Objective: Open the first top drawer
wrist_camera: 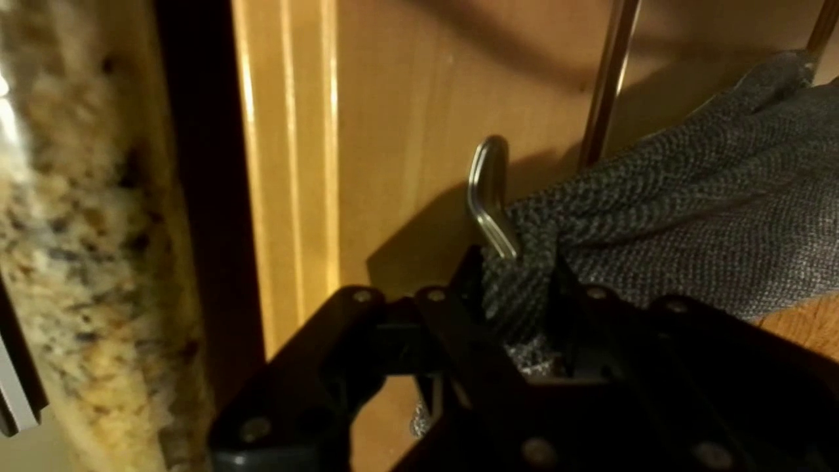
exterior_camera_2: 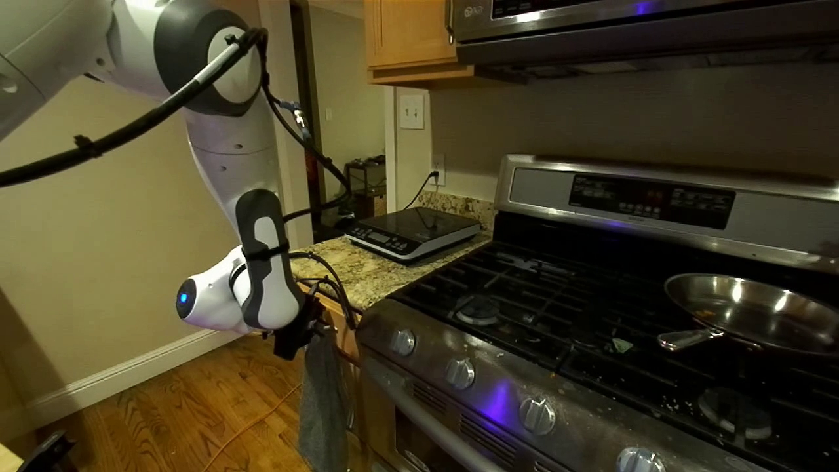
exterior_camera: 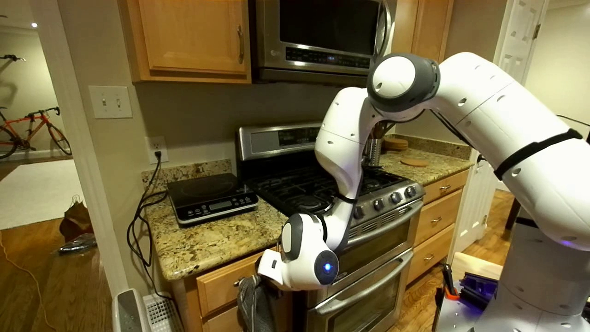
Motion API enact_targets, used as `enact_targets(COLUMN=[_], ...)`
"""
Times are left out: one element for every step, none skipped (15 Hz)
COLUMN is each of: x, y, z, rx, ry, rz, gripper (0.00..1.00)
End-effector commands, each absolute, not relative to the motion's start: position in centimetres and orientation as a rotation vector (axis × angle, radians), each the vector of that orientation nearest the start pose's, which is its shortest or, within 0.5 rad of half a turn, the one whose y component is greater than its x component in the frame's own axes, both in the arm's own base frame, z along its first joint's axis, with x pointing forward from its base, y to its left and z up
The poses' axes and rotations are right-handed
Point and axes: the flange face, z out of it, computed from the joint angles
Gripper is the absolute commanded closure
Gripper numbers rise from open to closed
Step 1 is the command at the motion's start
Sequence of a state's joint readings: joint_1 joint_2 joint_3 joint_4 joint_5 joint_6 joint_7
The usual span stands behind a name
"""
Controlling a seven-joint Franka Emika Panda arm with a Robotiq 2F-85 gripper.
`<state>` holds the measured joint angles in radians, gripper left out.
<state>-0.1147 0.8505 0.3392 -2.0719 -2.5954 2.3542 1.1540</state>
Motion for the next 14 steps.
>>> enact_targets(x=[49.7,49.7,49.8,49.4,49.0,48.1,47.3,46.7,46.0,45.6,44.9,44.5,43.8,43.1], y=[13.3,13.2,13.2,13.3,13.4,13.7,14.0,14.2,14.5,14.7,15.0,15.3,15.5,15.7], z=[1.4,1.4,1.4,1.5,1.7,1.8,1.9,1.8,1.8,1.8,1.8,1.8,1.8,1.7], rx=[1.809,1.808,1.808,1.81,1.818,1.825,1.822,1.826,1.835,1.835,1.838,1.845,1.849,1.847], ry=[1.486,1.485,1.484,1.479,1.473,1.476,1.481,1.485,1.492,1.497,1.508,1.511,1.516,1.519], rz=[0.752,0.752,0.753,0.752,0.757,0.76,0.76,0.76,0.763,0.768,0.772,0.777,0.785,0.783], gripper=[0.78,0.78,0.92,0.92,0.92,0.92,0.92,0.92,0.92,0.92,0.92,0.92,0.92,0.92])
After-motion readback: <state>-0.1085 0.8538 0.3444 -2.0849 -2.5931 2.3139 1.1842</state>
